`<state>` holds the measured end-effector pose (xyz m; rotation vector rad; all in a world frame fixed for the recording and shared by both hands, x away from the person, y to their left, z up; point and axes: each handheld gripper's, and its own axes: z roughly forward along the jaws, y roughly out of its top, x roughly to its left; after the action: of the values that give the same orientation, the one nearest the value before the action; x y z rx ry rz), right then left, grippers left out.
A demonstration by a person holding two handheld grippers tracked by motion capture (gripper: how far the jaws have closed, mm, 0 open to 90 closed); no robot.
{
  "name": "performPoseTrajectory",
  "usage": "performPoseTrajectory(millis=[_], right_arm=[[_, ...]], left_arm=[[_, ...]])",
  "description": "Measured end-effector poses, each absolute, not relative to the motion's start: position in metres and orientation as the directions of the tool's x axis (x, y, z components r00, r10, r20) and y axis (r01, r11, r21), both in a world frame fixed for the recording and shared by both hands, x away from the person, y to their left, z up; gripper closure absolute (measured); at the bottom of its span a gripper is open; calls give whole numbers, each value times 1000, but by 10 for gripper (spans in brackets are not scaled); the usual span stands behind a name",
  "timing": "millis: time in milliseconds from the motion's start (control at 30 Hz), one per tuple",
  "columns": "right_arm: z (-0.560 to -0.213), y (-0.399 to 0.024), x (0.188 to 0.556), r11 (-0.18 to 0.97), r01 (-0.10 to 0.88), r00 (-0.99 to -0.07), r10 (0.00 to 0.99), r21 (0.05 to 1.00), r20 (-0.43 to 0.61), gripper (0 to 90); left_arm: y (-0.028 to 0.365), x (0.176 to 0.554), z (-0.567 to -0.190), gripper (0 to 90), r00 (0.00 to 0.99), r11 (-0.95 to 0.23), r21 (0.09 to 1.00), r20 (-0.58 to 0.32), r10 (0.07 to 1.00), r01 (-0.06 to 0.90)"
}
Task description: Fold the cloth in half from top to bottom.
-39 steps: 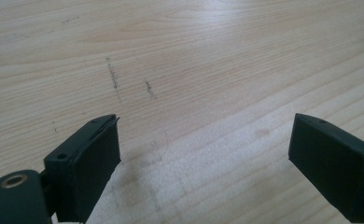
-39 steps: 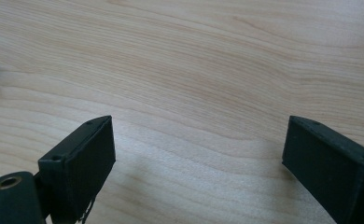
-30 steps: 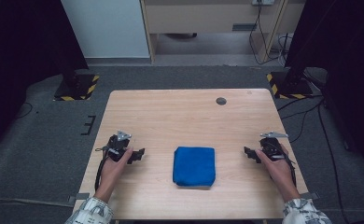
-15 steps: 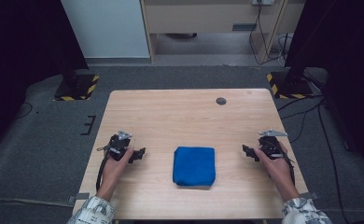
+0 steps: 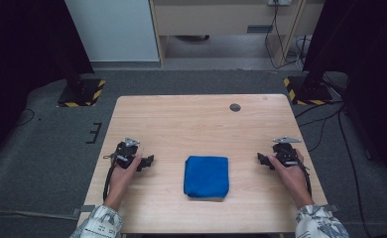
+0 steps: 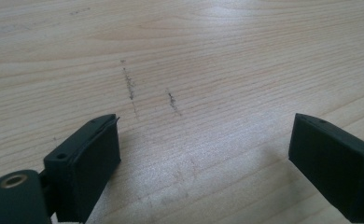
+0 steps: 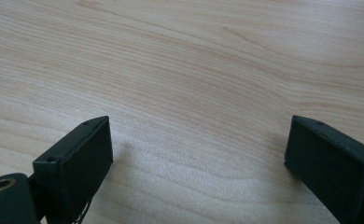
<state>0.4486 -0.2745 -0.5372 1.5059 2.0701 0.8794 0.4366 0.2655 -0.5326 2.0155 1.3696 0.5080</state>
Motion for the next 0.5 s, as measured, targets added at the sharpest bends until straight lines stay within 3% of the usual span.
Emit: performPoseTrajectory(millis=[500], right_arm=[[-540,-270,452,230,666,-327,945,709,0,32]], left_arm=[[262,440,-537,32,403,-288,707,4,915,646]])
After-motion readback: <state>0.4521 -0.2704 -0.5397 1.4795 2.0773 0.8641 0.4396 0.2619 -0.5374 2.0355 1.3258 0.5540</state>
